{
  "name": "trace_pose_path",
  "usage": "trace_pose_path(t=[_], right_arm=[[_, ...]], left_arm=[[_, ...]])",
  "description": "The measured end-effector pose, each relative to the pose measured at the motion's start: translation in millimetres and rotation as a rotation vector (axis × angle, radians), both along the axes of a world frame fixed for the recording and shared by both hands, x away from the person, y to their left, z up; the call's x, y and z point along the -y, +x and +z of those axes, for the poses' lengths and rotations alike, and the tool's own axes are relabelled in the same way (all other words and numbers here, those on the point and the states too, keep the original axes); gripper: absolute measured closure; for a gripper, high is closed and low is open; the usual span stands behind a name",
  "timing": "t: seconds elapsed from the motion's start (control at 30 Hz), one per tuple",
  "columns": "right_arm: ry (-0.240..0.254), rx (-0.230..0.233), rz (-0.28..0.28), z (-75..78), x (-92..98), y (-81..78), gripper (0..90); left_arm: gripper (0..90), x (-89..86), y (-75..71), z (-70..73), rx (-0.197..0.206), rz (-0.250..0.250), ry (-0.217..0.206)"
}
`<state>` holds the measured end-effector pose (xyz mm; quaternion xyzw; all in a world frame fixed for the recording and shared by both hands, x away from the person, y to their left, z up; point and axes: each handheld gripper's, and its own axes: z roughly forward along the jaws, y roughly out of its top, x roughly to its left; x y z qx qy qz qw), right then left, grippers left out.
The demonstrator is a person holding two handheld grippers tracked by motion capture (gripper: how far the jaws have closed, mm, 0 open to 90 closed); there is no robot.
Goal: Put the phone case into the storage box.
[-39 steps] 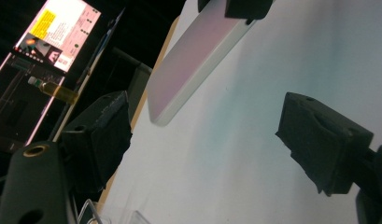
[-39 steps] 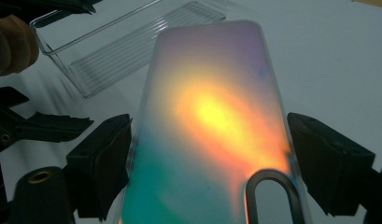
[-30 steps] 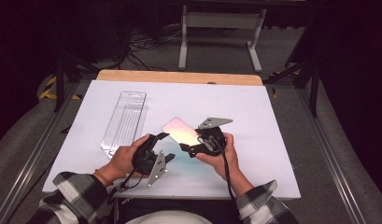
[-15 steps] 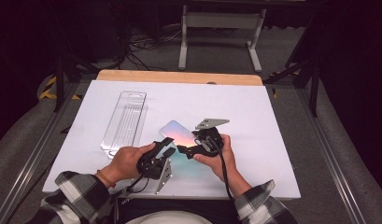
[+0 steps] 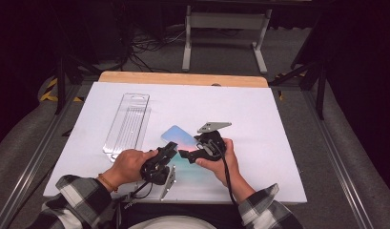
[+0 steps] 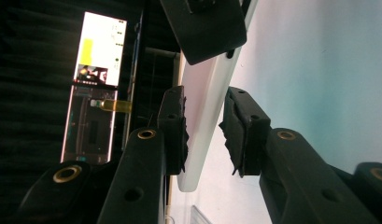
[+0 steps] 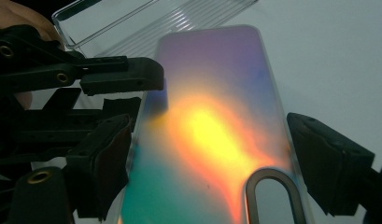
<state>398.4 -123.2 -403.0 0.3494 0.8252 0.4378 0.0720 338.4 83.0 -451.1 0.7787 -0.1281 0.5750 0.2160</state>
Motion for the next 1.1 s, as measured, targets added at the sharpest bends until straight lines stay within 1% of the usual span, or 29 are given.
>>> trace_pose_path(t=[0.07, 0.17, 0.2, 0.27, 0.4, 0.43, 0.47, 0.53, 0.57, 0.63, 0.77, 0.8, 0.87, 0.9, 0.93, 0.97, 1.1], right_arm=[[-0.001, -0.001, 0.001, -0.7, -0.4, 0.7, 17.2], [0.001, -0.007, -0.002, -1.2, -0.4, 1.0, 17.2], [0.006, -0.008, -0.004, -1.3, -0.3, 1.3, 17.2], [0.008, -0.01, -0.003, -1.6, -0.1, 2.1, 17.2], [0.009, -0.019, -0.006, -2.6, -0.5, 3.6, 17.2], [0.01, -0.02, -0.007, -3.2, -0.7, 4.6, 17.2], [0.012, -0.021, -0.012, -3.6, -0.8, 5.0, 17.2], [0.014, -0.023, -0.017, -4.0, -1.8, 5.6, 17.2], [0.012, -0.021, -0.013, -4.0, -2.1, 5.9, 17.2], [0.006, -0.02, -0.014, -4.2, -3.1, 6.1, 17.2], [0.007, -0.024, -0.013, -5.0, -3.8, 6.7, 17.1], [0.007, -0.027, -0.012, -5.1, -3.8, 6.9, 17.1], [0.009, -0.036, -0.012, -5.4, -3.6, 7.2, 17.0], [0.011, -0.038, -0.012, -5.5, -3.5, 7.4, 17.0], [0.013, -0.04, -0.013, -5.8, -3.3, 7.6, 17.0], [0.011, -0.044, -0.012, -6.2, -3.3, 8.0, 17.0], [0.024, -0.063, -0.015, -6.5, -2.7, 8.8, 16.7]], left_arm=[[71.8, 0.0, 0.2, -0.5, -0.003, 0.001, 0.002], [72.1, -1.0, 0.7, -0.4, 0.013, 0.001, -0.003], [72.0, -1.0, 1.5, 0.3, 0.021, -0.009, -0.001], [71.7, -1.8, 1.0, -0.9, 0.014, 0.003, -0.009], [72.2, -1.1, 0.9, -1.8, 0.02, -0.007, 0.002], [73.0, -0.4, 0.9, -1.6, 0.033, -0.014, 0.014], [73.9, -0.5, 0.6, -2.5, 0.028, -0.006, 0.014], [74.9, -0.4, 0.6, -3.1, 0.025, -0.011, 0.015], [76.0, -0.3, 0.1, -3.7, 0.026, -0.007, 0.023], [77.1, 0.4, 0.4, -3.7, 0.041, -0.018, 0.037], [78.1, -0.2, -0.6, -5.3, 0.034, -0.004, 0.043], [78.4, 0.2, -0.3, -5.1, 0.042, -0.011, 0.051], [79.2, 0.1, -1.1, -6.3, 0.046, -0.004, 0.062], [79.7, 1.0, -0.5, -6.1, 0.059, -0.019, 0.076], [80.2, 0.9, -1.0, -7.5, 0.05, -0.011, 0.073], [80.2, 0.7, -1.4, -7.6, 0.051, -0.007, 0.075], [80.7, 0.6, -1.5, -6.8, 0.065, -0.011, 0.08]])
